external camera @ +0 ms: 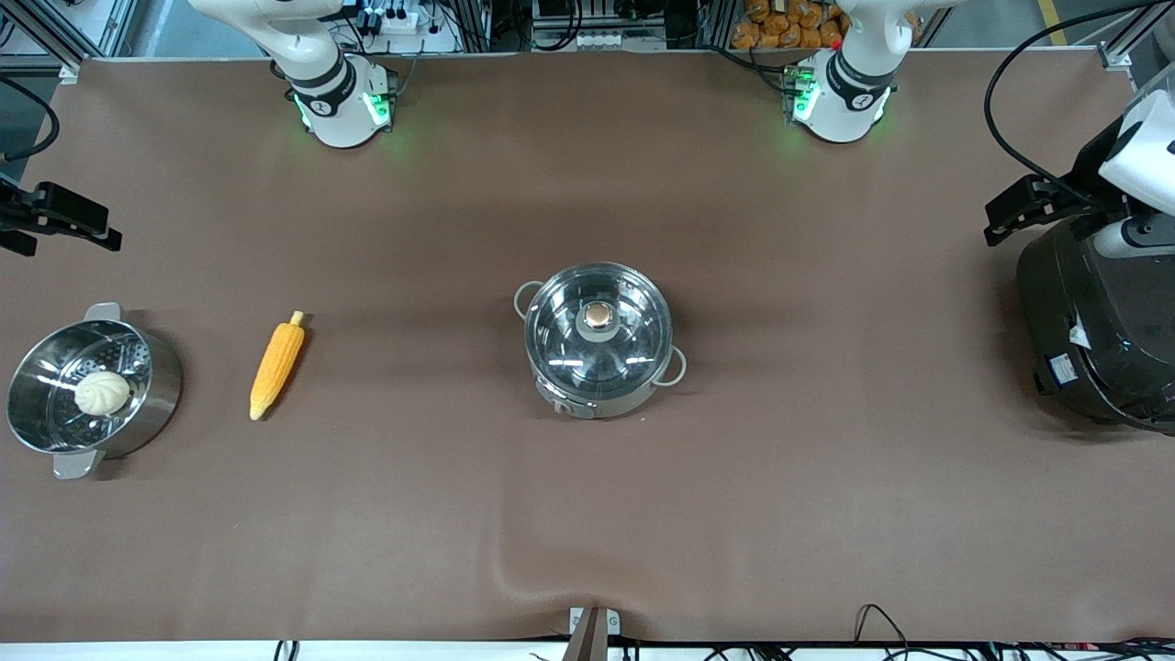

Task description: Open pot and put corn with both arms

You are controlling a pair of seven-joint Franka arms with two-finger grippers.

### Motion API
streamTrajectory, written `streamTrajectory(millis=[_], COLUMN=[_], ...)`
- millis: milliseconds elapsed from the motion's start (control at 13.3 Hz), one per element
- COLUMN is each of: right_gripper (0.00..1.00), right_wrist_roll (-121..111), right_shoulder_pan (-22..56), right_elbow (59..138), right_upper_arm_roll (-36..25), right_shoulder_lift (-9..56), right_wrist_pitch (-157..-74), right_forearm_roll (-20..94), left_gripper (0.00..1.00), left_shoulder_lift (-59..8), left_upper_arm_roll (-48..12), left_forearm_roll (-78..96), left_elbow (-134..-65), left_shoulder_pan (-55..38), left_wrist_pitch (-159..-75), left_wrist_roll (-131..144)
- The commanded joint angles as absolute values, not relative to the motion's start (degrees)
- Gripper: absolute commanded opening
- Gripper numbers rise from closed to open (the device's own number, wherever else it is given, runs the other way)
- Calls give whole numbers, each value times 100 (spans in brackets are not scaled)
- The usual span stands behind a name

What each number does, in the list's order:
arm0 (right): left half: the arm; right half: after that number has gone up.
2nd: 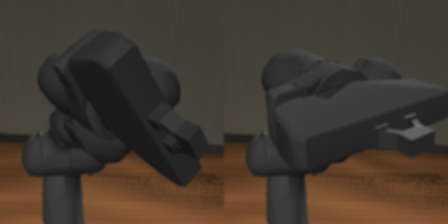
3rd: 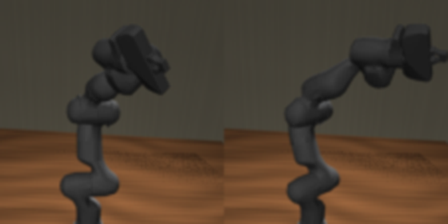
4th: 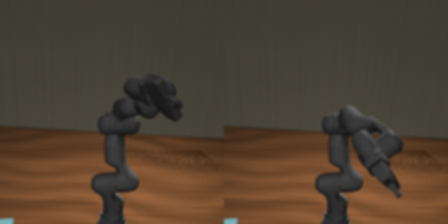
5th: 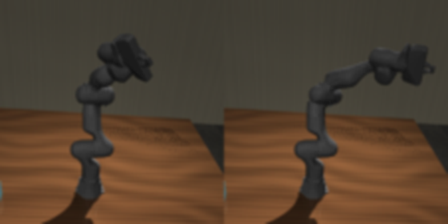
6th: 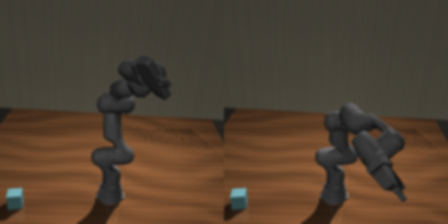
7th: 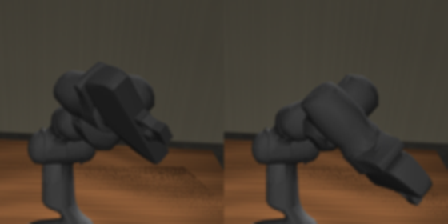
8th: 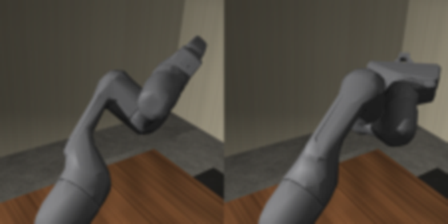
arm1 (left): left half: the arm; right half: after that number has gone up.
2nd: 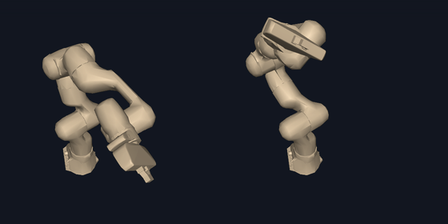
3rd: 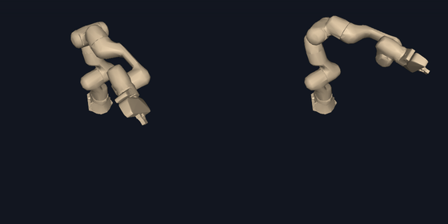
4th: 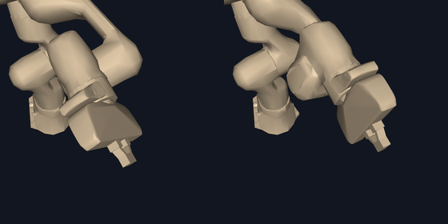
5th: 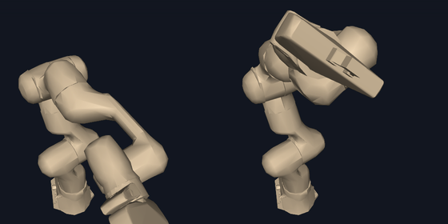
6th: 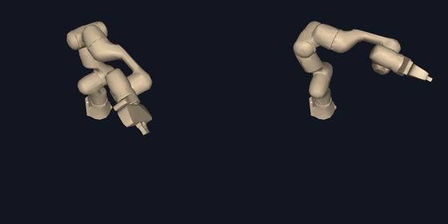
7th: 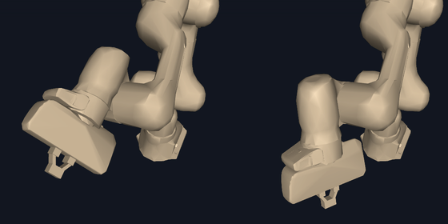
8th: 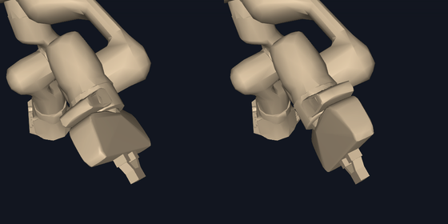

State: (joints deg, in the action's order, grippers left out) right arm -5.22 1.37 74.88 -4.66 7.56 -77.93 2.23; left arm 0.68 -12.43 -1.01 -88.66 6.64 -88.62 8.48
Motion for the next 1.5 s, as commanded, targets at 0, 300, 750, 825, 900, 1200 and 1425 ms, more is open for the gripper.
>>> streamTrajectory(millis=[0,300,750,825,900,1200,1425], right_gripper=[100,100,100,100,100,100,100], right_wrist_roll=[-580,-580,-519,-519,-519,-519,-318], right_shoulder_pan=[150,149,150,141,141,141,132], right_elbow=[7603,7603,7646,7673,7829,9313,10253], right_upper_arm_roll=[-492,-492,-492,-492,-501,-501,-501], right_shoulder_lift=[624,624,624,624,624,343,387], right_wrist_pitch=[-7814,-7796,-7875,-7919,-8067,-9699,-10474], right_forearm_roll=[229,229,220,220,211,202,10], left_gripper=[100,100,100,100,100,100,100], left_shoulder_lift=[79,-175,-913,-1175,-1447,-2371,-2759], left_upper_arm_roll=[-1266,-1283,-1608,-1600,-1591,-1521,-1451], left_forearm_roll=[-132,-176,-176,-167,-176,-184,-316], left_elbow=[-8728,-8325,-8104,-7947,-7745,-7357,-7348], left_shoulder_pan=[694,659,-666,-990,-1289,-2196,-2661], left_wrist_pitch=[-8745,-8499,-9312,-9516,-9545,-10071,-10441], left_wrist_roll=[791,712,1976,2152,2562,4365,5035])
